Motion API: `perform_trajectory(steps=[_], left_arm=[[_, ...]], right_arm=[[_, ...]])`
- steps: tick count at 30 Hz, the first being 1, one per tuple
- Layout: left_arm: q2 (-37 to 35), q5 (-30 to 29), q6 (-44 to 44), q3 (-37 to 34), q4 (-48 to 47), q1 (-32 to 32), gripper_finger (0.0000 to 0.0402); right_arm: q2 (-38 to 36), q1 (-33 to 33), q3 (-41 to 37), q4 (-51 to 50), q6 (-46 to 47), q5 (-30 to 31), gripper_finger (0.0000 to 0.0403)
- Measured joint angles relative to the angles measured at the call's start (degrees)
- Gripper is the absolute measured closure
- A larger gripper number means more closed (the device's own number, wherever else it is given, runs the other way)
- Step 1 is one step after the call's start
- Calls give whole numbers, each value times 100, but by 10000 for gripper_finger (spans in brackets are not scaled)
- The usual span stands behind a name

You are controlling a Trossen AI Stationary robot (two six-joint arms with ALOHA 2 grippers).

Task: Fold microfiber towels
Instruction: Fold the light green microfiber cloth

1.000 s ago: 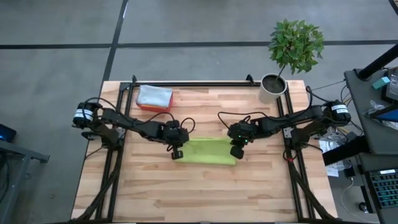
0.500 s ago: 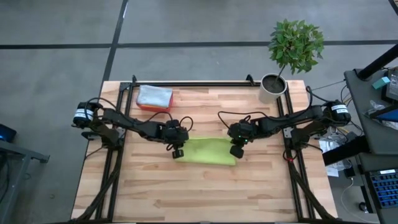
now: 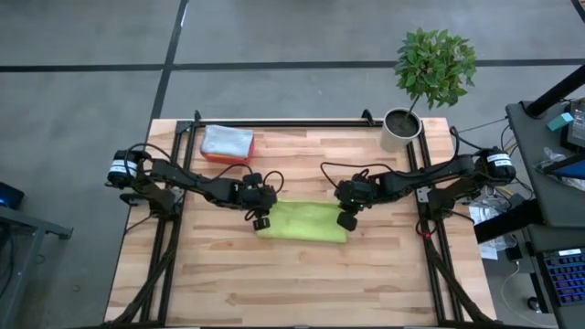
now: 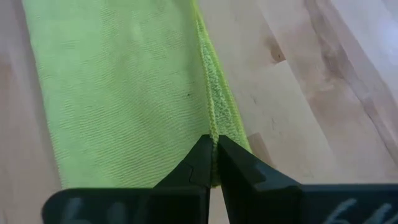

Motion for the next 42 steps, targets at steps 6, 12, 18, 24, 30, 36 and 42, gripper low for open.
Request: perform_trajectory(steps=[6,12,18,24,30,36,42], left_arm=[[-2,-17,268,3,0,10,289],[-17,-17,658,158,4,29,289],[-20,-20,782,272,0,35,289],[-22,37,473,358,11,-46,289],[19,590,145,231,22,-263,296],[116,450,-150,7,7,-267,312],[13,455,-166,161,90,-302,320]], right_arm=[[-2,-20,0,-4,98,109,357],[-4,-66,2,-31,216,106,320],[-7,-63,2,-31,216,102,293],[-7,-63,2,45,106,100,287],[-7,-39,2,574,48,101,299],[-7,108,-13,629,730,80,312],[-7,341,-50,496,1518,-751,283]])
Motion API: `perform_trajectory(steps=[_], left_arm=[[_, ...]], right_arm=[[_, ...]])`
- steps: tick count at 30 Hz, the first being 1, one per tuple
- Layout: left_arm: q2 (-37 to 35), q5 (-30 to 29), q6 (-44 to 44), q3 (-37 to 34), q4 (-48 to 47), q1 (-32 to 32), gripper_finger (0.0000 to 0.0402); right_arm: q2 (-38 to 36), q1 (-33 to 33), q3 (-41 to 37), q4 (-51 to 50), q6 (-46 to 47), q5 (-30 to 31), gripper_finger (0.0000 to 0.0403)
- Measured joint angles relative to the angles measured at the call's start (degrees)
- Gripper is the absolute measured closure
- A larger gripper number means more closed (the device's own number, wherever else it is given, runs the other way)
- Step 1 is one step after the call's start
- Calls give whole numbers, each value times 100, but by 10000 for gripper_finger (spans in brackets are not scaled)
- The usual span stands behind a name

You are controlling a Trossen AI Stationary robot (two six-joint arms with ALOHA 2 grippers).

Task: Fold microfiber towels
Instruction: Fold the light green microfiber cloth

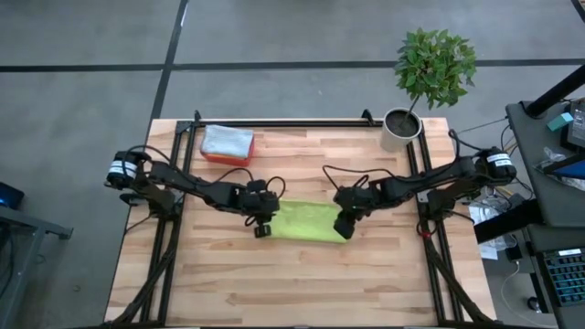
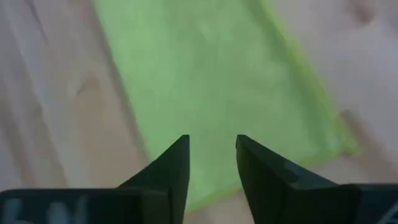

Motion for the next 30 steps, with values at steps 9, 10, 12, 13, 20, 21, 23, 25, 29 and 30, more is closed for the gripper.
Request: perform_trajectory(steps=[9,10,12,13,20,21,23,25,29,30], left_arm=[[-24,2,-193,-10,125,-110,320],[-24,2,-195,-12,124,-129,320],[-24,3,-195,-12,134,-139,320],[-24,4,-197,-16,134,-139,320],[-24,-17,-182,-53,299,-137,320],[-24,-24,-171,-60,383,-137,320],[-24,-28,-168,-66,538,-137,320],[-24,-34,-159,-83,620,-137,320],[-24,-184,-146,-109,699,-137,320],[-19,-196,-146,-115,732,-135,320]], right_arm=[[-115,649,-9,-910,1465,-46,199],[-144,727,-11,-951,1622,45,191],[-191,882,-20,-985,1906,221,178],[-218,950,-35,-976,2048,303,173],[-234,1250,-296,-801,2844,813,144],[-232,1261,-380,-700,2950,853,141],[-227,1253,-604,-418,3092,896,135],[-225,1246,-861,-18,3237,996,131],[-224,1239,-1355,785,3533,1251,125],[-225,1237,-1455,1024,3584,1301,124]])
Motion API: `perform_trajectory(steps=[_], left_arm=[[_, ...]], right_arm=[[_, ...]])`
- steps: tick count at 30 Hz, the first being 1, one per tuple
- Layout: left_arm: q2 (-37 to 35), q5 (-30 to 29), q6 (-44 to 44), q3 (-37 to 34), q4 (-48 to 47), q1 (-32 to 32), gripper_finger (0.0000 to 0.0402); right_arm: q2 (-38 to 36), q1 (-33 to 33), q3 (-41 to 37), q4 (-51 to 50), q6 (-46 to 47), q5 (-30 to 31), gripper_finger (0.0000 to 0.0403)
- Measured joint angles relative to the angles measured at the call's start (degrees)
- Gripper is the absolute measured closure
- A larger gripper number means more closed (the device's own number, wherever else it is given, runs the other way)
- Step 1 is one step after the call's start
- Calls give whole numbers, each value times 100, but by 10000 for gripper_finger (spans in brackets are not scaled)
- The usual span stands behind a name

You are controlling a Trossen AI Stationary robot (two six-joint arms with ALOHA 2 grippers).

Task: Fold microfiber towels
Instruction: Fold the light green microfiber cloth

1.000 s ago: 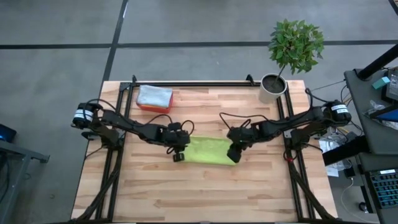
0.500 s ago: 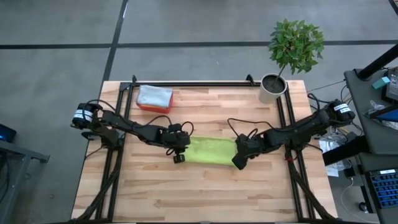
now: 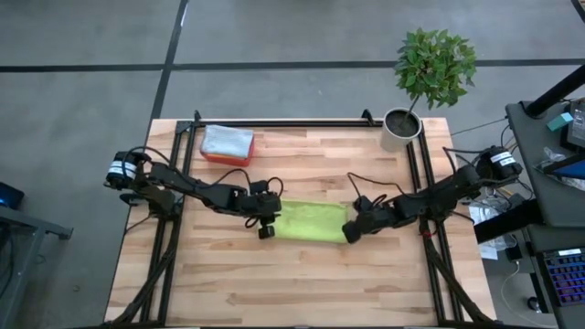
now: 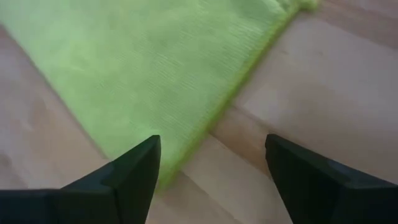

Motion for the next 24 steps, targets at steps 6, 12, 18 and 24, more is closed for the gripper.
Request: perform_trajectory(steps=[6,12,18,24], left_arm=[[5,-94,0,4,38,7,320],[5,-149,6,-2,212,9,320],[5,-171,55,21,372,9,320],[5,-180,52,2,434,9,320]], right_arm=[[167,-8,-448,1412,69,292,128],[868,-40,-480,2796,-249,349,137],[1197,-224,-473,3499,-668,274,157],[1261,-383,-475,3627,-782,503,209]])
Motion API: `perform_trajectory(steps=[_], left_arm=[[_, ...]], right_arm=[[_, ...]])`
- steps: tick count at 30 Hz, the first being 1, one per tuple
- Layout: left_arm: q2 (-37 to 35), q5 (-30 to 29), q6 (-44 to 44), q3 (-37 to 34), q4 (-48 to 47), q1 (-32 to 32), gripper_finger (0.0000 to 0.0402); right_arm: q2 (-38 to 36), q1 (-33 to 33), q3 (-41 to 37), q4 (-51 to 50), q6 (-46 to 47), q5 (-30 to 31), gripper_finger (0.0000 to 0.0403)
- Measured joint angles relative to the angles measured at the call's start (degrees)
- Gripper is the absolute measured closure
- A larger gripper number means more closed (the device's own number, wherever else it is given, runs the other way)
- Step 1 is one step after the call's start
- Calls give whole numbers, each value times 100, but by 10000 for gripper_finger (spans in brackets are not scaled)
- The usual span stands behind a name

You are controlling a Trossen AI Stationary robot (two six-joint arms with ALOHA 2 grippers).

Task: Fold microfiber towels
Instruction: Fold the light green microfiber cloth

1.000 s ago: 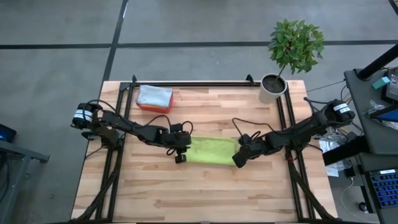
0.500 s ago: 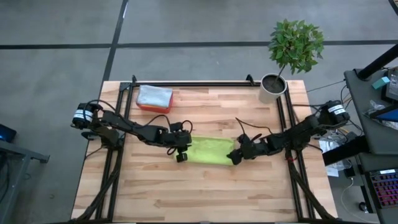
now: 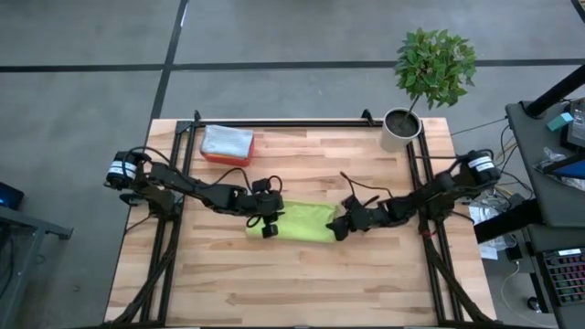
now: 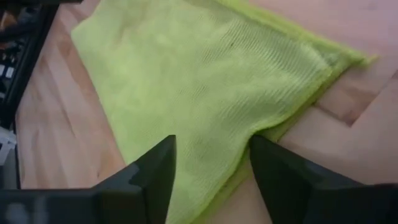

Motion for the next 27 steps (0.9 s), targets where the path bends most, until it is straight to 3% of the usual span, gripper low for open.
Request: perform_trajectory(steps=[6,13,23,27], left_arm=[[10,-434,-8,-40,313,0,320],[325,-426,-116,-86,352,-22,320],[444,-417,-207,-79,363,-28,320],[444,-417,-205,-79,360,-28,320]], right_arm=[[419,-120,91,75,-102,115,241],[900,-134,496,115,-640,153,254],[747,-146,620,-69,-988,124,381],[480,-153,596,-420,-972,103,390]])
